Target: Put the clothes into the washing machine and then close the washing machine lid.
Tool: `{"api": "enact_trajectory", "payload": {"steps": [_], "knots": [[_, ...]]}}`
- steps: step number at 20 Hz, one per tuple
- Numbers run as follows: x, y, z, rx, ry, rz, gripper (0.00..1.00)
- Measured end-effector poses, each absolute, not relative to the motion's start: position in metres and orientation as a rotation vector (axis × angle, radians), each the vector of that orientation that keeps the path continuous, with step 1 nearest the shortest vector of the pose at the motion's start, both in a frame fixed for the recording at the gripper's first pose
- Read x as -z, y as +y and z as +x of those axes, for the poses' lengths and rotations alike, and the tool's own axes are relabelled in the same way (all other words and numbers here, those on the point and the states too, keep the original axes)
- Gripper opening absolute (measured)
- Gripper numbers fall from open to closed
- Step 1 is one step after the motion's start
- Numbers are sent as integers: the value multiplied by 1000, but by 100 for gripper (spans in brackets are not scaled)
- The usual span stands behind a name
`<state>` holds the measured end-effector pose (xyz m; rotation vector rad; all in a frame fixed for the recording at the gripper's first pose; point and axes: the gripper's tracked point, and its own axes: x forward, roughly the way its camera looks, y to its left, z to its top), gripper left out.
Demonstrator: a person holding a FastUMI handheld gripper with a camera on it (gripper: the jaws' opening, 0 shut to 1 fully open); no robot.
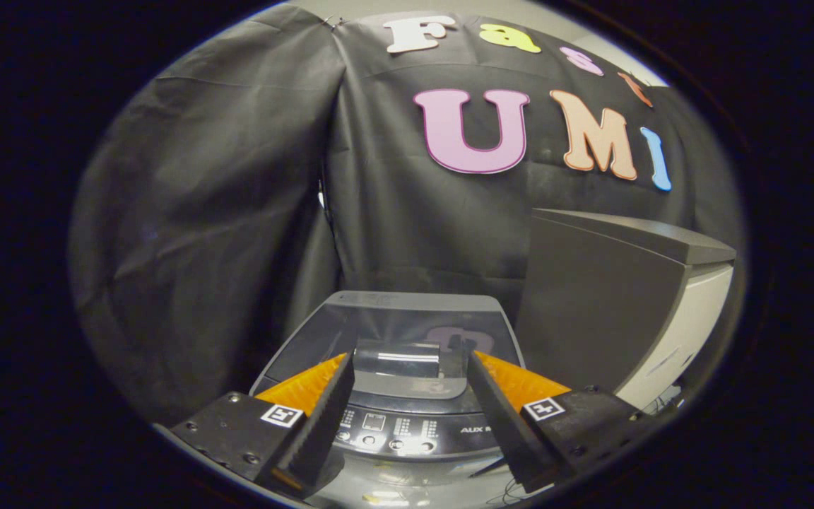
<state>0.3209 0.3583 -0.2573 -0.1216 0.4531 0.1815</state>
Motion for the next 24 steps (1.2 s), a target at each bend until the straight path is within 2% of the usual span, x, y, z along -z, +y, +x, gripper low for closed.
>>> {"api": "enact_trajectory", "payload": {"steps": [8, 15, 18, 24], "knots": [[216, 348, 274, -238, 379, -175, 98], [178, 316, 232, -213, 360, -100, 98], [152, 284, 217, -156, 297, -150, 98], [119, 272, 190, -184, 253, -34, 97]]}}
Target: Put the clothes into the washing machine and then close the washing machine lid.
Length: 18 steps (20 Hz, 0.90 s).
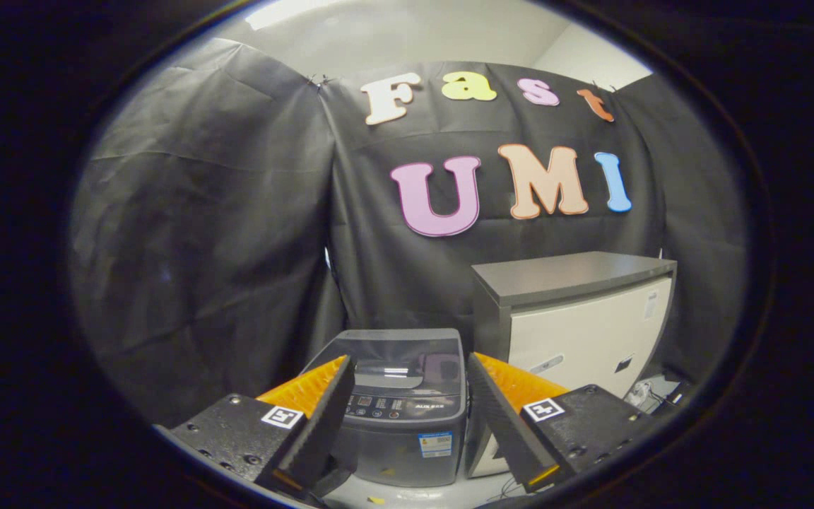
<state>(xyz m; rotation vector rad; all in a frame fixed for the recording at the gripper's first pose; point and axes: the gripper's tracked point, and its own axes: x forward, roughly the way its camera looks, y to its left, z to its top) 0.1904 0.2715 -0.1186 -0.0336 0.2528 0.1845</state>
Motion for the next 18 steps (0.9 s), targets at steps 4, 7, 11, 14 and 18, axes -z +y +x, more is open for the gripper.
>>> {"api": "enact_trajectory", "payload": {"steps": [4, 7, 11, 14, 18], "knots": [[86, 257, 170, -188, 197, -15, 97], [67, 242, 154, -193, 164, 23, 97], [44, 207, 141, -150, 115, 46, 97], [35, 193, 139, -140, 90, 73, 97], [35, 189, 140, -153, 103, 102, 97]]}}
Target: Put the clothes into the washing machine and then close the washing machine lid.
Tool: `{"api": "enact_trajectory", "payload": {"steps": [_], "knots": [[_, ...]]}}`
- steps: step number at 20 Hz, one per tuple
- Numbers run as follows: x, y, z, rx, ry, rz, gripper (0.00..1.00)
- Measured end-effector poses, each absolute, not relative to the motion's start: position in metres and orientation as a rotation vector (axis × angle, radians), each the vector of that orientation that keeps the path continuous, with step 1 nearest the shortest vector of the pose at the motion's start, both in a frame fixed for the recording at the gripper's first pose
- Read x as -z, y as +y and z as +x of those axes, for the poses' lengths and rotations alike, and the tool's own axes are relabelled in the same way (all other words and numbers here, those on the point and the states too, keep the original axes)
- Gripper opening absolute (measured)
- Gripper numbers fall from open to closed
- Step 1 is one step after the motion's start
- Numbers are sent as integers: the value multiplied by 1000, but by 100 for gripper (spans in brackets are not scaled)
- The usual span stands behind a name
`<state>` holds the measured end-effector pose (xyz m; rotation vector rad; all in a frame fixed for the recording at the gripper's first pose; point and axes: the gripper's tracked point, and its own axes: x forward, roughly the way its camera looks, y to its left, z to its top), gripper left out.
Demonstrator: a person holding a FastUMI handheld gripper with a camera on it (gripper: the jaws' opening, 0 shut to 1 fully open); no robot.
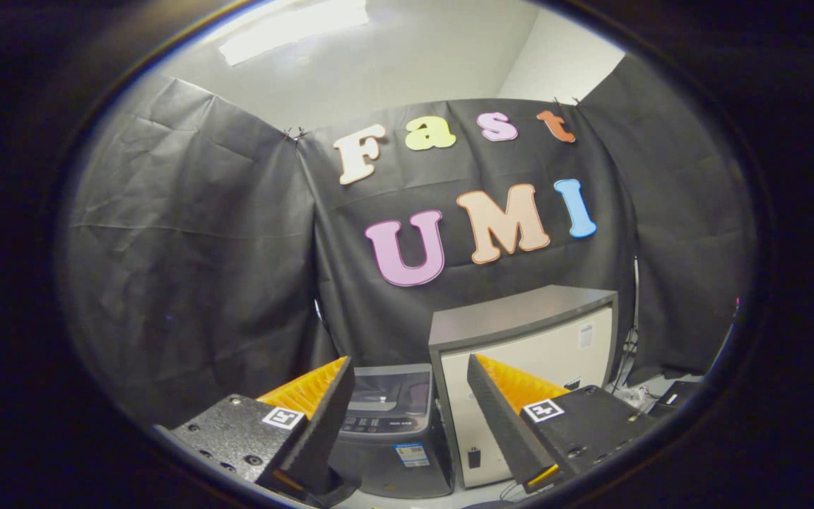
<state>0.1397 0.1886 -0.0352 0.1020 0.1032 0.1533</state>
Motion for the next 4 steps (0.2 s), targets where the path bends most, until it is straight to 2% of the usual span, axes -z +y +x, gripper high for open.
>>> {"api": "enact_trajectory", "payload": {"steps": [4], "knots": [[33, 196, 138, -195, 98, 127, 97]]}}
